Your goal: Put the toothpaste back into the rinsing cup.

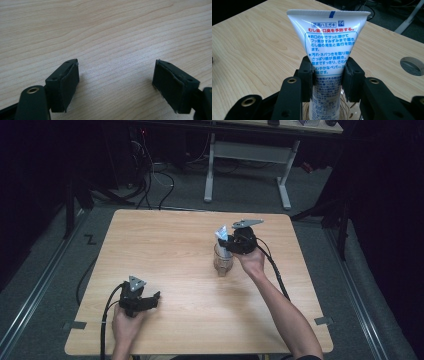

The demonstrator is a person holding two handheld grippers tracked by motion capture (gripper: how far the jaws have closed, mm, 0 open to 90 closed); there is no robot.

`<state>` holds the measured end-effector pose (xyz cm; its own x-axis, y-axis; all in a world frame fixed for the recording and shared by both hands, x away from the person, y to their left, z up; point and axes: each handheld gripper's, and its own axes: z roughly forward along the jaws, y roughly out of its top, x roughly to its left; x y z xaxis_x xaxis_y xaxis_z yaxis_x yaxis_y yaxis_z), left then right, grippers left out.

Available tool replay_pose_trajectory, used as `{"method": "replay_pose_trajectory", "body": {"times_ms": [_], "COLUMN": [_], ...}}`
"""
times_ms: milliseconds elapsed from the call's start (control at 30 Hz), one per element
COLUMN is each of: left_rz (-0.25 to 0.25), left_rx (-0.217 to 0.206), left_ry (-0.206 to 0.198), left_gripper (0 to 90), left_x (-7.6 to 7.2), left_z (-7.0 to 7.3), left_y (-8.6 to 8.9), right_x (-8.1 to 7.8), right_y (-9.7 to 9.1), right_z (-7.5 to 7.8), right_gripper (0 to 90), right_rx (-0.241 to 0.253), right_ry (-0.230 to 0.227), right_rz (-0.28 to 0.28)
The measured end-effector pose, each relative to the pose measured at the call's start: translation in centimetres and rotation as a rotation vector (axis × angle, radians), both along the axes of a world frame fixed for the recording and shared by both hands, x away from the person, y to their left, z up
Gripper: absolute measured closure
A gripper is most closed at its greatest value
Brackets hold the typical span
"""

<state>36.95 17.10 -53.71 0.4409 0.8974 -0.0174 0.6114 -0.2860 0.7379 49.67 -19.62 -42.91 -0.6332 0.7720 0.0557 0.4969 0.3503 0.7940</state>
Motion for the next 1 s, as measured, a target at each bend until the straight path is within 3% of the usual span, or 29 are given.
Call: {"method": "replay_pose_trajectory", "body": {"times_ms": [733, 1000], "left_rz": [0.000, 0.000], "left_rx": [0.000, 0.000], "left_ry": [0.000, 0.000], "left_gripper": [21.4, 21.4], "left_x": [0.00, 0.00], "left_z": [0.00, 0.00], "left_y": [0.00, 0.00], "right_x": [-0.56, -0.85], "right_y": [-0.74, -0.53], "right_z": [-0.72, -0.74], "right_gripper": [64.7, 64.5], "right_rx": [0.007, -0.016], "right_ry": [0.004, -0.005], "right_rz": [-0.005, 0.006]}}
